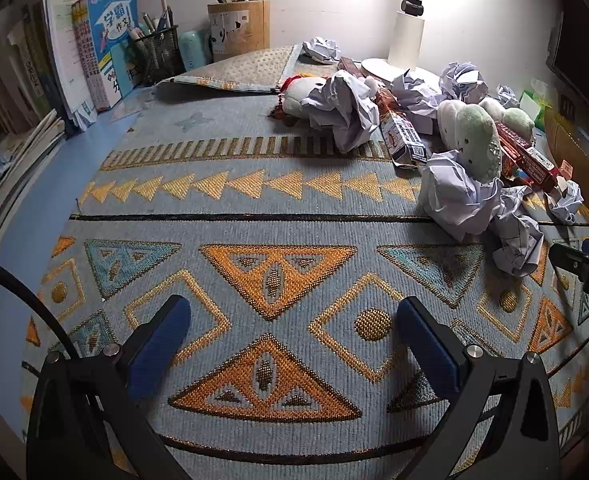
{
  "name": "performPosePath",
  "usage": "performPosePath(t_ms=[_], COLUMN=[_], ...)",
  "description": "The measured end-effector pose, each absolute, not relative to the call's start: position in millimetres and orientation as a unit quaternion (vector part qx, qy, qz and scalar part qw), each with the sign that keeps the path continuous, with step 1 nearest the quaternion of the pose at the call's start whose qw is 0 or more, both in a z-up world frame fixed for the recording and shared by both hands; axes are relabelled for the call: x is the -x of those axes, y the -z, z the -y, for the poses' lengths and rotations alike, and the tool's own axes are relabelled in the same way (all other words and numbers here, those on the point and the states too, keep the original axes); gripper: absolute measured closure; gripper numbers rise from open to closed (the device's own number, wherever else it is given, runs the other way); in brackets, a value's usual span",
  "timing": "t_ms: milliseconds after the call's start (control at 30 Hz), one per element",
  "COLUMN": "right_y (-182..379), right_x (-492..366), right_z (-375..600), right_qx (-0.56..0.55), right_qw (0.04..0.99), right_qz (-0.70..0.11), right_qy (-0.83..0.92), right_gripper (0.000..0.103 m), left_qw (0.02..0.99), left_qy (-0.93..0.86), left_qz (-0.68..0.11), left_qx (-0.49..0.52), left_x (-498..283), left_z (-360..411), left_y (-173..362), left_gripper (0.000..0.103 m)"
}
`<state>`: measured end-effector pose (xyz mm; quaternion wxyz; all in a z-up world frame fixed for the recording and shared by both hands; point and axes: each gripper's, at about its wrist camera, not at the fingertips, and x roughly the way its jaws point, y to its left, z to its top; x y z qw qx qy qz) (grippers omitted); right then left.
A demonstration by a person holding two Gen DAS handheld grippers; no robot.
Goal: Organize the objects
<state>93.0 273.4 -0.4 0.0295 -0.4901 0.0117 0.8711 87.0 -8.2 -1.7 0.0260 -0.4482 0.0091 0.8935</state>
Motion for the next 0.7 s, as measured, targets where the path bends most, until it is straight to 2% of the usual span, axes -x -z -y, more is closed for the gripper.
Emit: performPosePath(t_ms=[700], right_y=[-0.6], right_x=[-93.0], right_z=[-266.4], right_qx=[0.469], right_qw=[0.044], right_qz=[-0.018], right_qy=[-0.882], right_gripper=[0.0], left_qw=[0.028], left_qy=[-0.894], left_qz=[-0.01], left_qx=[0.448], left_x=[-85.4], left_z=[10.5], left_y=[2.0], left_gripper=[0.0])
